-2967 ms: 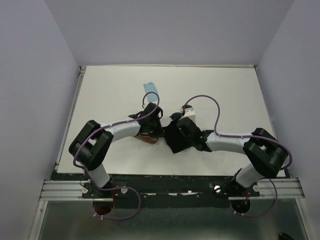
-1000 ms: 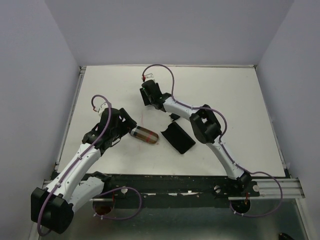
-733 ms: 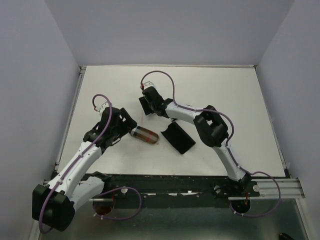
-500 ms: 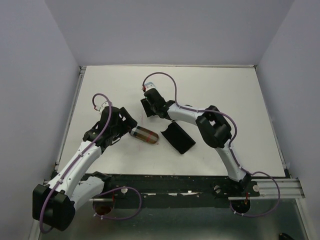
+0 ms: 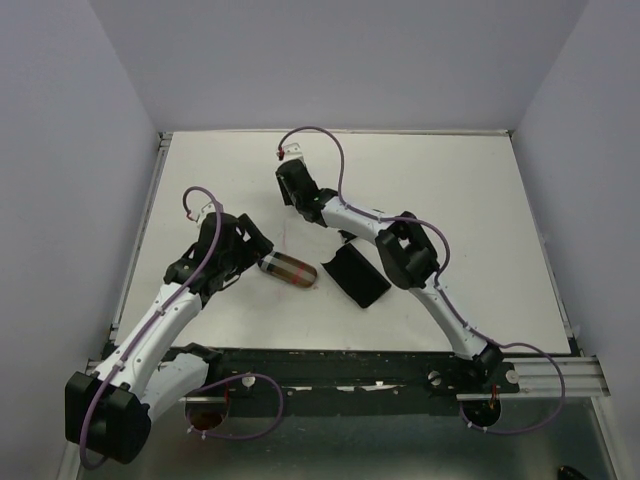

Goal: Organize the sunglasses

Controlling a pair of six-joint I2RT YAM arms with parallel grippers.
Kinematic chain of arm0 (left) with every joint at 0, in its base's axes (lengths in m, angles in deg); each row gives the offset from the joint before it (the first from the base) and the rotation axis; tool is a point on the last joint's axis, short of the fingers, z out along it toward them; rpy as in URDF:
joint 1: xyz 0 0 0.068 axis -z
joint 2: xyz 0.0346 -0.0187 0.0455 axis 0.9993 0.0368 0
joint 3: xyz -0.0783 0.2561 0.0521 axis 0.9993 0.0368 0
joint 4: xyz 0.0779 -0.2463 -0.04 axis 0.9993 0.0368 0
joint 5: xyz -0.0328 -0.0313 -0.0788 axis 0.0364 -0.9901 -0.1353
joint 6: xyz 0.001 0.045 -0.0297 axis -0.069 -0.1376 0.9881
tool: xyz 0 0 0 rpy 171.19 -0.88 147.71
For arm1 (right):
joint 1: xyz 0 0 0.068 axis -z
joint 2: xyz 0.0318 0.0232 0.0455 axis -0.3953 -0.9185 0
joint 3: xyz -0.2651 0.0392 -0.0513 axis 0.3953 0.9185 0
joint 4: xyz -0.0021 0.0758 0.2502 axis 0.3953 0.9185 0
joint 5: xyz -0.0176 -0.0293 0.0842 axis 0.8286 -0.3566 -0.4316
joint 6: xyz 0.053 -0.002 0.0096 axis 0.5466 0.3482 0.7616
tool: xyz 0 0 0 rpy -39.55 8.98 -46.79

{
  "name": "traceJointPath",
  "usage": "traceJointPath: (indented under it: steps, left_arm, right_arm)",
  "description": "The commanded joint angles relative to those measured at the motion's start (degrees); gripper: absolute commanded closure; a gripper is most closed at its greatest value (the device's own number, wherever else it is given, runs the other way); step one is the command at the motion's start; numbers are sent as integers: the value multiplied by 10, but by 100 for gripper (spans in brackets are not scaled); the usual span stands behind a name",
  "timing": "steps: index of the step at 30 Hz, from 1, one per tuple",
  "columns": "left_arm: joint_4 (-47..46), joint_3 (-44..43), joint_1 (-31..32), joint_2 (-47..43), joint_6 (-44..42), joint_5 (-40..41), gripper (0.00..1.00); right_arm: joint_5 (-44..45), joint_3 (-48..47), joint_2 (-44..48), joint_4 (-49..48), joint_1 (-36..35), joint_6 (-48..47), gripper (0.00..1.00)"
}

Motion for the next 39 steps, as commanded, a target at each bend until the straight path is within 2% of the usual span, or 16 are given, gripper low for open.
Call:
traceJointPath:
  steps: [1,6,12,13,16,19,24,29,33,36,38,39]
  left_arm:
    - [-2,-9,-8,-9,-6,-7,1]
    - [0,-12,-12,-3,-6,-10,1]
    - [6,-21,-14,2,-4,-6,2]
    - [8,-23,-14,4,-3,-6,1]
    - [13,-30,-15,8,-2,-6,1]
    - [16,-35,-15,10,0,-8,1]
    - [23,-49,-16,26,-1,-12,1]
    - [31,-74,-17,64,-10,-33,2]
    - [13,-95,-17,105,-27,-63,2]
    - [7,-131,-17,162,-43,-71,2]
    - [12,-165,-17,208,-55,-75,1]
    - [18,-187,-17,238,-64,-77,2]
  right_arm:
    - [32,3,-33,22,4,-27,54]
    - [-4,29,-28,24,4,-28,63]
    - [-36,91,5,13,3,-28,84]
    - [-44,107,14,12,4,-33,88]
    - [-80,179,55,-9,3,-56,94]
    - [-128,263,111,-29,3,-79,94]
    - [-247,445,223,-66,0,-189,91]
    - [-234,571,301,-66,0,-240,89]
    - [-175,606,320,-88,-1,-231,81]
    - [-186,600,337,-88,-1,-212,75]
    - [-192,609,355,-105,0,-189,65]
    - [-195,615,368,-117,-1,-174,63]
